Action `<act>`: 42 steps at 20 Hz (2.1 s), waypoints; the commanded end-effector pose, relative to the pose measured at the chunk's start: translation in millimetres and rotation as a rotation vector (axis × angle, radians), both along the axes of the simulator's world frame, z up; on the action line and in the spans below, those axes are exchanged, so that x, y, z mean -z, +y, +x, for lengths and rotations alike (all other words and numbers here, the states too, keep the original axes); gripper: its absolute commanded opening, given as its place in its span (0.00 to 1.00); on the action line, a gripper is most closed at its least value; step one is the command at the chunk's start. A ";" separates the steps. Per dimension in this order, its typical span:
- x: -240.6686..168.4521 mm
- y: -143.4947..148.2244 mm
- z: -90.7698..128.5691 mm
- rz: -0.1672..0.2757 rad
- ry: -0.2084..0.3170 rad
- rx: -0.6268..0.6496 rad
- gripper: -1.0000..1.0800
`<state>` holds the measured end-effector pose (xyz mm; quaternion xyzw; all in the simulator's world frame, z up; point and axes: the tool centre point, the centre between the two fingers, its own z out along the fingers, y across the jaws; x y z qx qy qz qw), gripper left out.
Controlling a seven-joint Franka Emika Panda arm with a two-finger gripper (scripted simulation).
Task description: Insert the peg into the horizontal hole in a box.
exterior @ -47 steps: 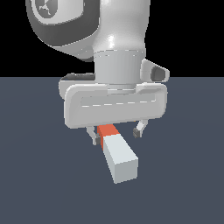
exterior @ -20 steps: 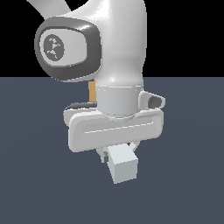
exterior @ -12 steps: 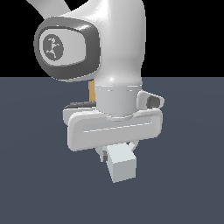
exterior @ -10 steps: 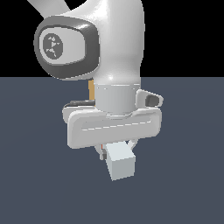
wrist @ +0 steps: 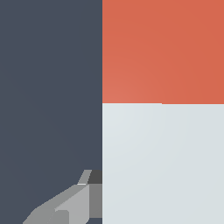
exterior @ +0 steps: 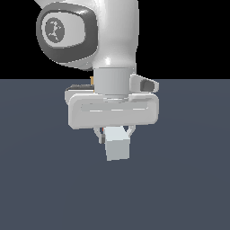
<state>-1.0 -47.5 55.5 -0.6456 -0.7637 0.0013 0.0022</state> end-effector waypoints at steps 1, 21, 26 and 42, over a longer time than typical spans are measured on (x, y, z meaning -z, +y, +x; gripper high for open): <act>-13.4 12.7 -1.3 0.000 -0.005 0.039 0.00; -47.8 51.3 -3.9 -0.001 -0.005 0.163 0.00; -49.1 51.8 -2.9 -0.001 -0.007 0.161 0.00; -48.7 99.7 -5.0 0.000 -0.006 0.161 0.00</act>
